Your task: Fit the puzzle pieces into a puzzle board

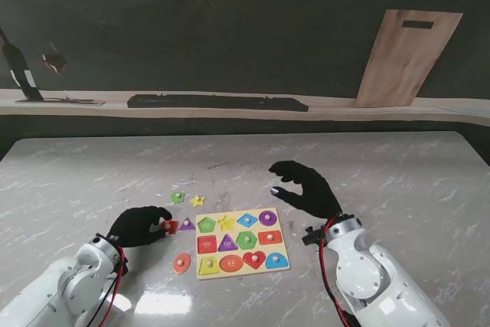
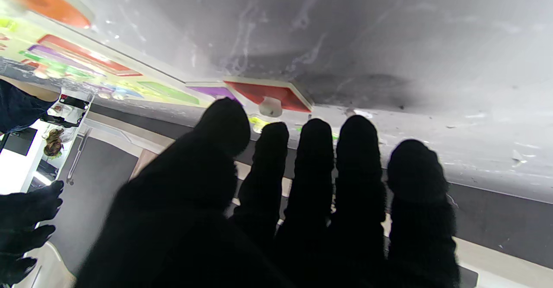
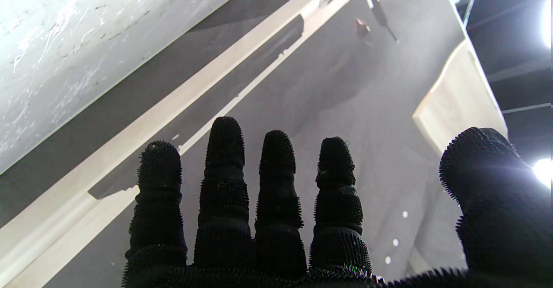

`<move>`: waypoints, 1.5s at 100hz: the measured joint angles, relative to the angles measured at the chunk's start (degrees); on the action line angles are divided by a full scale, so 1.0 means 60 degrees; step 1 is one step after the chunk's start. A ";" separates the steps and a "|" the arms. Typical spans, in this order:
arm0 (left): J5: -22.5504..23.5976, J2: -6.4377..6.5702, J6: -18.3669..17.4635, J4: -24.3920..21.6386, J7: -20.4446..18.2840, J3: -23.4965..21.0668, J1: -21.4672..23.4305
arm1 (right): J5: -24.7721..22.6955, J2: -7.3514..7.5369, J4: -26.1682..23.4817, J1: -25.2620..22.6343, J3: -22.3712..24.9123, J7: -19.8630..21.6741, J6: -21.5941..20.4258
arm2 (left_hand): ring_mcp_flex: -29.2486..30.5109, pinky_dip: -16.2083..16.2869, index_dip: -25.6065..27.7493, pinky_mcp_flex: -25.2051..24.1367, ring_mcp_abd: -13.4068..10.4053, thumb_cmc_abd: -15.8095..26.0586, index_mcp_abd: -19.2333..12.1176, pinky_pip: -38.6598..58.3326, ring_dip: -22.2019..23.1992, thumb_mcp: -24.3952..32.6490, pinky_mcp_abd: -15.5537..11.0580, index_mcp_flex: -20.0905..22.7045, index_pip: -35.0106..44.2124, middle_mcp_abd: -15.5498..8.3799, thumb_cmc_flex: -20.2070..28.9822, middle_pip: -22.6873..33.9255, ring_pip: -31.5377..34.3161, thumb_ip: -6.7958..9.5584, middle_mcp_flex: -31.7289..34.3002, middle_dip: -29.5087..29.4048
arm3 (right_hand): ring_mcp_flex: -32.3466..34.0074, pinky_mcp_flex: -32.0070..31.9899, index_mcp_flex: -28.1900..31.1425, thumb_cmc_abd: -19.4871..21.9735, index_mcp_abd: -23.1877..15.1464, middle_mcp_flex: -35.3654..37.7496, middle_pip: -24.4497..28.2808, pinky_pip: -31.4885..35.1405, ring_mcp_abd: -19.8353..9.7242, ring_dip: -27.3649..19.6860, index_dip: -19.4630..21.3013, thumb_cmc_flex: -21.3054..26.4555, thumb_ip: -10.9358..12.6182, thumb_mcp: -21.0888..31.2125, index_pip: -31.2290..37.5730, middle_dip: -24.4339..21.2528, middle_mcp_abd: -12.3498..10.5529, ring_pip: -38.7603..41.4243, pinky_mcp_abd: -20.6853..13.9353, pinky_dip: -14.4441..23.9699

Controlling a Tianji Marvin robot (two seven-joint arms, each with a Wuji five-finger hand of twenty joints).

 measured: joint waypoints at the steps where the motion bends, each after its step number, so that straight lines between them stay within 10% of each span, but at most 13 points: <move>1: -0.0003 0.0000 0.0000 0.0002 -0.0008 0.0004 -0.0002 | 0.0000 0.0000 0.0000 0.0000 0.0000 0.0001 0.0002 | 0.0000 0.0000 0.0000 0.0000 0.0000 0.0000 0.0000 0.0000 0.0000 0.0000 0.0000 0.0000 0.0000 0.0000 0.0034 0.0000 0.0000 0.0000 0.0000 0.0000 | 0.0000 0.0000 0.0000 0.0000 0.0000 0.0000 0.0000 0.0000 0.0000 0.0000 0.0000 0.0000 0.0000 0.0000 0.0000 0.0000 0.0000 0.0000 0.0000 0.0000; 150: 0.0575 0.0094 0.0303 0.0629 0.0522 0.0777 -0.0706 | 0.0020 0.0001 0.0003 0.0003 0.0009 0.0046 0.0002 | 0.2515 -0.1247 -0.0333 0.2543 0.0003 -0.1286 0.0412 0.1859 -0.1230 0.1162 0.0000 0.1209 0.3499 -0.0039 0.0757 -0.0666 0.0452 -0.0314 0.2935 -0.2479 | 0.0000 0.0000 0.0005 0.0001 -0.0350 0.0000 0.0000 0.0000 0.0000 0.0003 0.0029 0.0001 0.0000 0.0000 0.0000 0.0007 0.0000 0.0003 0.0001 0.0002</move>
